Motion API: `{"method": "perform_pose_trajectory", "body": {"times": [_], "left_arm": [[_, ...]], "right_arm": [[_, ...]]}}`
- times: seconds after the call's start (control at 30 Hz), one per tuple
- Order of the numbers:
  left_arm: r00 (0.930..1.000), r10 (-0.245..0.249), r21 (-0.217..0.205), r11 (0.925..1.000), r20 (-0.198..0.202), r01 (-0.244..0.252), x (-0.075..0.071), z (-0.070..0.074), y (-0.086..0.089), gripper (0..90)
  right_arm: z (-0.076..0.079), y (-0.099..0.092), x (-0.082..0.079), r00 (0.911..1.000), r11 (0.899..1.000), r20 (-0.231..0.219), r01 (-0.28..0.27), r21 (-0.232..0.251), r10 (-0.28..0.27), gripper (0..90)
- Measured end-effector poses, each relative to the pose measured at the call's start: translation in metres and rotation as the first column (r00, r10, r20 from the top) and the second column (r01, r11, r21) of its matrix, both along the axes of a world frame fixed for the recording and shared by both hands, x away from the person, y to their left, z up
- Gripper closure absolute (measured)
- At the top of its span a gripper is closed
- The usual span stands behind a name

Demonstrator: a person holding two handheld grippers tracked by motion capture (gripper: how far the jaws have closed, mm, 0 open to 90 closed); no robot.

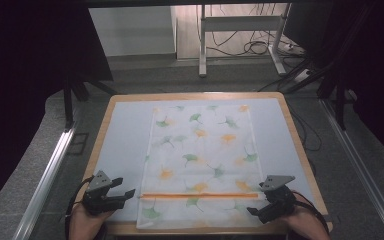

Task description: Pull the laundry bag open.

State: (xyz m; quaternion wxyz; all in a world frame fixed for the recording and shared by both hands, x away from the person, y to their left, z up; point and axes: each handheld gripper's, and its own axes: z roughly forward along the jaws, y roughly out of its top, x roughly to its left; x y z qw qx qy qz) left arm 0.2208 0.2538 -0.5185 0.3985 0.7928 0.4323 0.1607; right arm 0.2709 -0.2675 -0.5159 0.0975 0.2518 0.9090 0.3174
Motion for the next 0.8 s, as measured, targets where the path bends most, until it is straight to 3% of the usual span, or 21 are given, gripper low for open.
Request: {"method": "perform_pose_trajectory", "body": {"times": [0.33, 0.53, 0.8], "left_arm": [[0.9997, 0.015, 0.026, 0.9995, 0.021, -0.016, -0.003, 0.006, -0.003, 11.5], [0.9992, 0.035, 0.031, 0.9989, 0.016, -0.036, -0.009, 0.012, -0.002, 7.3], [0.9989, 0.046, 0.063, 0.9969, 0.008, -0.047, -0.018, 0.007, 0.009, 3.4]], "right_arm": [[0.02, 0.005, -0.01, 0.9976, 0.997, 0.066, 0.017, 0.07, -0.022, 0.0], [0.028, 0.001, -0.017, 0.9935, 0.995, 0.102, 0.041, 0.093, -0.051, 0.0], [0.033, -0.012, -0.025, 0.9834, 0.988, 0.139, 0.1, 0.118, -0.117, 0.0]]}}
